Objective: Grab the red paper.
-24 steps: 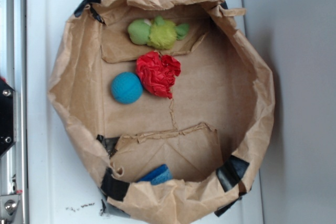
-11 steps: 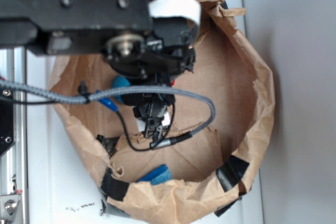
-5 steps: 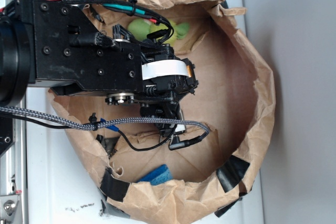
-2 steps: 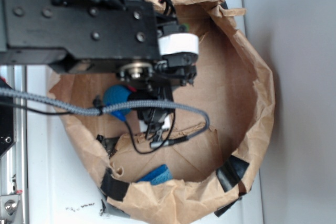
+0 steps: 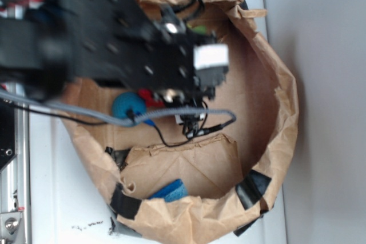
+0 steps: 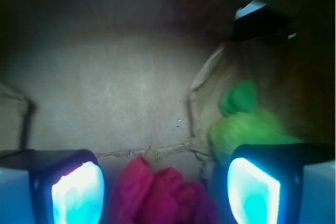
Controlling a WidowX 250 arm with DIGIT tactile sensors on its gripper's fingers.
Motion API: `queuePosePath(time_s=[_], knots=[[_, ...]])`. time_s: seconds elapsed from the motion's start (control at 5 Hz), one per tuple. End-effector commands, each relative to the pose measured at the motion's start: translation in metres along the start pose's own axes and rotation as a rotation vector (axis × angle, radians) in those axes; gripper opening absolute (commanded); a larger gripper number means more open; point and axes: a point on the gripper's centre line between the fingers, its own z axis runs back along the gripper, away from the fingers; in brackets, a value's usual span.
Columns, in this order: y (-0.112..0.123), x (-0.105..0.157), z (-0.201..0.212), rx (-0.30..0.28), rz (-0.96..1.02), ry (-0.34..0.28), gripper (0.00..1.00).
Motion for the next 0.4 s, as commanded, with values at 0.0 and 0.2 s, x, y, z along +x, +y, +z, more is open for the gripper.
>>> queuePosePath(time_s=[0.0, 0.2], knots=[[-0.0113, 0.0019, -0.0059, 0.017, 0.002, -0.055, 0.00], [-0.0134, 0.0024, 0.0023, -0.014, -0.003, -0.065, 0.00]])
